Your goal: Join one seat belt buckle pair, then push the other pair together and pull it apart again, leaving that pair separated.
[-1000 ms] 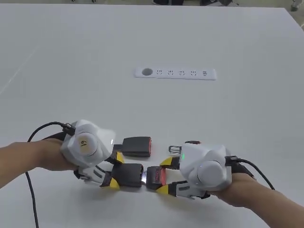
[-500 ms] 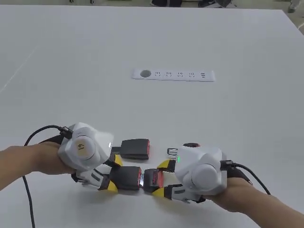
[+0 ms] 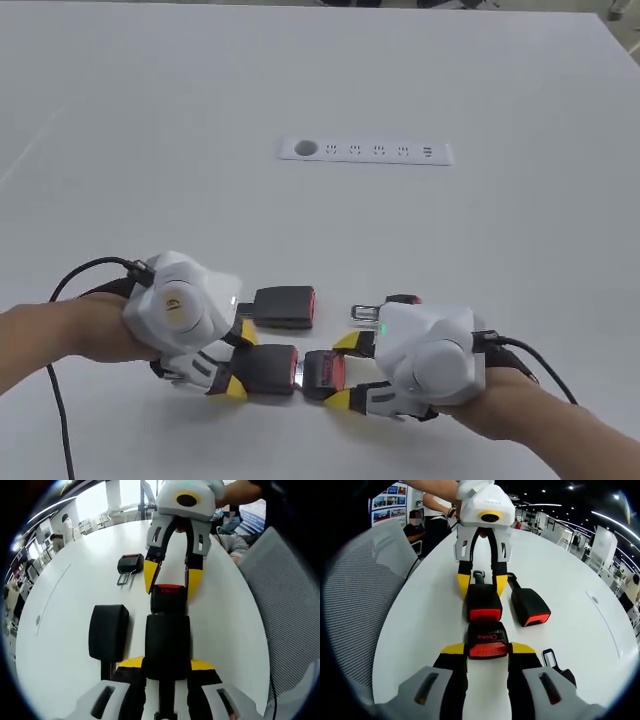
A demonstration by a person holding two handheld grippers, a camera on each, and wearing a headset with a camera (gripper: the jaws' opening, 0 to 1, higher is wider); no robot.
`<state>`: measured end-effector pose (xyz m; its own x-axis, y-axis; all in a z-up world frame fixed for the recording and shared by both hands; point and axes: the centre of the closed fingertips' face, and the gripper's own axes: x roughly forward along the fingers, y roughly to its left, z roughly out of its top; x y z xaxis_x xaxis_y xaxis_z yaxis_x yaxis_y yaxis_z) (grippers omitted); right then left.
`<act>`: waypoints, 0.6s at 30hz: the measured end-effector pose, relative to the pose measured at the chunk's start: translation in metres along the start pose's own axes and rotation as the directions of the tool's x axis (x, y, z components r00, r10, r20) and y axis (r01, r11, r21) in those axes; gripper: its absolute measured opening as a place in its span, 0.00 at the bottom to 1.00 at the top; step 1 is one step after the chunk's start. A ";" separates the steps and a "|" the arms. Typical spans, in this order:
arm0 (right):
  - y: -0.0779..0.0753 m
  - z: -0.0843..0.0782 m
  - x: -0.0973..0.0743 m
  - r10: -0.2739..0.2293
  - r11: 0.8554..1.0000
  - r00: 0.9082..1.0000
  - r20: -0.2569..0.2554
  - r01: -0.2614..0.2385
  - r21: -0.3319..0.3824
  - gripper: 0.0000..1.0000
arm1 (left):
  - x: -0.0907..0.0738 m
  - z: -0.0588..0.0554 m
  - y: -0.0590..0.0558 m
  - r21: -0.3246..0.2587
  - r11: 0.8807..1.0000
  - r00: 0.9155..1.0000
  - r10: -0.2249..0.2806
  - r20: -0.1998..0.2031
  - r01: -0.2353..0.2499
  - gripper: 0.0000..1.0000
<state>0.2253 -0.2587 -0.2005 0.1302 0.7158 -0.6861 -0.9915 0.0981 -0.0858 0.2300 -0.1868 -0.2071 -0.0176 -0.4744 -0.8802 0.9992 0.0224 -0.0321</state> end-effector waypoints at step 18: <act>-0.002 -0.002 -0.002 0.030 0.997 0.999 -0.013 -0.031 -0.076 0.31 | 0.000 -0.004 -0.002 0.019 1.000 1.000 -0.008 0.024 0.008 0.33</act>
<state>0.2270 -0.2612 -0.2004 0.1000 0.7092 -0.6979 -0.9926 0.0227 -0.1192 0.2280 -0.1832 -0.2092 -0.0251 -0.4956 -0.8682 0.9995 0.0022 -0.0301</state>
